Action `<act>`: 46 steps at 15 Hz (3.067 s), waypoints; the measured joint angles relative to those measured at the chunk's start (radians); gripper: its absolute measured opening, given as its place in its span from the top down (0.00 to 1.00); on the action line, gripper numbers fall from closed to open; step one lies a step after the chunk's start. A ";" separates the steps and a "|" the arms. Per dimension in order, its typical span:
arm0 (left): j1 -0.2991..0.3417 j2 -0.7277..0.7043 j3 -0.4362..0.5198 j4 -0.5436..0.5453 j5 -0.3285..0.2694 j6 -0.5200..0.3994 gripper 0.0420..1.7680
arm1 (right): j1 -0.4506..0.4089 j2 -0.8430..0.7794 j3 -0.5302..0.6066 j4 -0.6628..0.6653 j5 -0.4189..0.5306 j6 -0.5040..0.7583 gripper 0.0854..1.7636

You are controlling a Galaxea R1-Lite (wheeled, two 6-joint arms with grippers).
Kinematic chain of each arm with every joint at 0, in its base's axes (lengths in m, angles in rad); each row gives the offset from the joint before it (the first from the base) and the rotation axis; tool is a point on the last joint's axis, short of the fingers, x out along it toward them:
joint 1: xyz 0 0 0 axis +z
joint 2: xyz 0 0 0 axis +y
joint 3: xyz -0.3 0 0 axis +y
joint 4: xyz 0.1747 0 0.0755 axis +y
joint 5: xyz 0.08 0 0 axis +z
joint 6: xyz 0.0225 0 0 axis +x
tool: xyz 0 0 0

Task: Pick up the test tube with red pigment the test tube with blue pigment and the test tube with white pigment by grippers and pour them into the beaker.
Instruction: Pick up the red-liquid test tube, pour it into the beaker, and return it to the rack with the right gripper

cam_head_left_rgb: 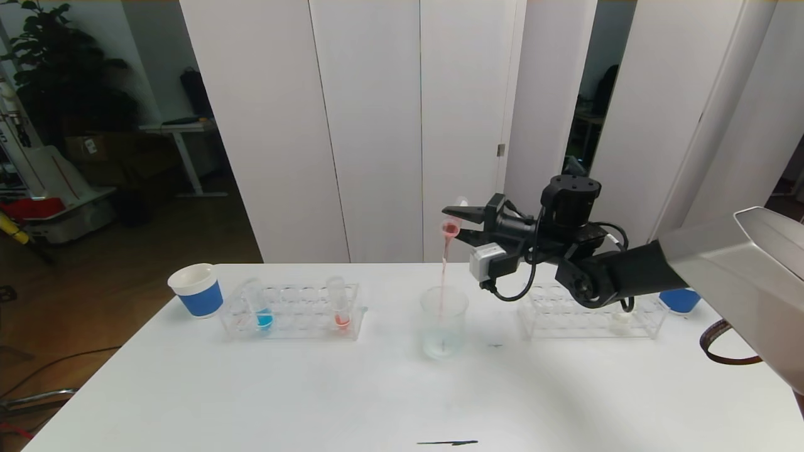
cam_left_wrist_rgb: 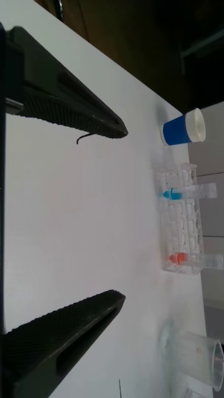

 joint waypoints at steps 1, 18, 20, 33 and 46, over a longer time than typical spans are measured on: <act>0.000 0.000 0.000 0.000 0.000 0.000 0.01 | 0.000 0.003 -0.003 -0.001 0.001 -0.016 0.71; 0.000 0.000 0.000 0.000 0.000 0.000 0.01 | -0.010 0.028 -0.077 0.001 0.073 -0.173 0.71; 0.000 0.000 0.000 0.000 0.000 0.000 0.01 | -0.006 0.032 -0.101 0.001 0.088 -0.185 0.71; 0.000 0.000 0.000 0.000 0.000 0.000 0.01 | -0.001 -0.155 -0.113 -0.013 -0.381 0.411 0.71; 0.000 0.000 0.000 0.000 0.000 0.000 0.01 | -0.200 -0.387 0.247 -0.007 -0.939 1.571 0.71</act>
